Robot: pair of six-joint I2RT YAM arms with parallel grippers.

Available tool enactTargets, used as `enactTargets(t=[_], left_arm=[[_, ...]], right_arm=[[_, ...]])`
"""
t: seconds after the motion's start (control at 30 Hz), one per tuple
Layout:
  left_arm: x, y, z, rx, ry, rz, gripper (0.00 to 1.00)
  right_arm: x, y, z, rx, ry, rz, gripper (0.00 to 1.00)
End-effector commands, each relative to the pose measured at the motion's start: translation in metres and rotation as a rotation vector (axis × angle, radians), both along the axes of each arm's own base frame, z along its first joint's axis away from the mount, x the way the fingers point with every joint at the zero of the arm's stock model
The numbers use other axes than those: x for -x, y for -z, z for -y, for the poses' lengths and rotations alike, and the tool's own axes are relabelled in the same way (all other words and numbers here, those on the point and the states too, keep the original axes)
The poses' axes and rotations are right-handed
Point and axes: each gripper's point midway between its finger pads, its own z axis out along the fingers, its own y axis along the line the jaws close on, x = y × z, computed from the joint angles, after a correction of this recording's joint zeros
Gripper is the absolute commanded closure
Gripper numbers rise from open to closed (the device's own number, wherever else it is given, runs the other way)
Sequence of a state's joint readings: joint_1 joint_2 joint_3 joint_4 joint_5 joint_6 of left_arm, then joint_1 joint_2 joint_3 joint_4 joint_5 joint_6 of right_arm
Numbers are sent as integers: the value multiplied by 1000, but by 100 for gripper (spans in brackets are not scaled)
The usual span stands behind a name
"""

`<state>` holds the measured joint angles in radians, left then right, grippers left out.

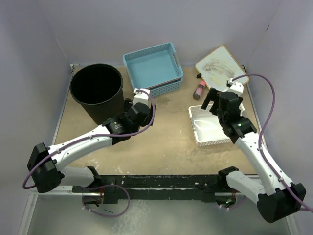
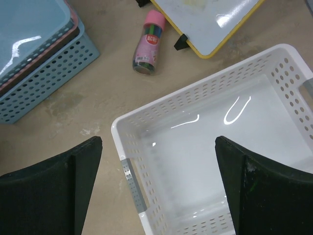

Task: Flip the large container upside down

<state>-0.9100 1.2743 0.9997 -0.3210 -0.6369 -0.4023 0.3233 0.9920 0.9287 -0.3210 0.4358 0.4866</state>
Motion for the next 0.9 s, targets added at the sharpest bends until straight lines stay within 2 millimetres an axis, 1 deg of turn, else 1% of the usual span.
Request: enactTargets(t=[0.0, 0.2, 0.4, 0.53, 0.6, 0.67, 0.7, 0.8, 0.87], left_arm=[[-5, -17, 0, 53, -24, 51, 21], [-6, -17, 0, 54, -24, 55, 21], [-5, -16, 0, 49, -21, 54, 21], [-2, -16, 8, 67, 31, 49, 21], [1, -8, 16, 76, 82, 39, 21], [3, 5, 24, 85, 115, 18, 21], [4, 11, 28, 97, 129, 0, 21], [10, 29, 45, 158, 174, -49, 21], [13, 40, 54, 200, 189, -78, 21]], right_arm=[[-3, -25, 3, -12, 16, 112, 0], [-6, -11, 3, 4, 24, 56, 0], [-8, -7, 4, 8, 37, 35, 0], [-10, 0, 5, 18, 45, 20, 0], [-11, 4, 3, 16, 36, 20, 0], [-9, 22, -8, 0, -24, -27, 0], [-8, 30, -19, -23, -81, -60, 0], [2, 65, -52, -70, -247, -217, 1], [8, 89, -66, -71, -302, -302, 1]])
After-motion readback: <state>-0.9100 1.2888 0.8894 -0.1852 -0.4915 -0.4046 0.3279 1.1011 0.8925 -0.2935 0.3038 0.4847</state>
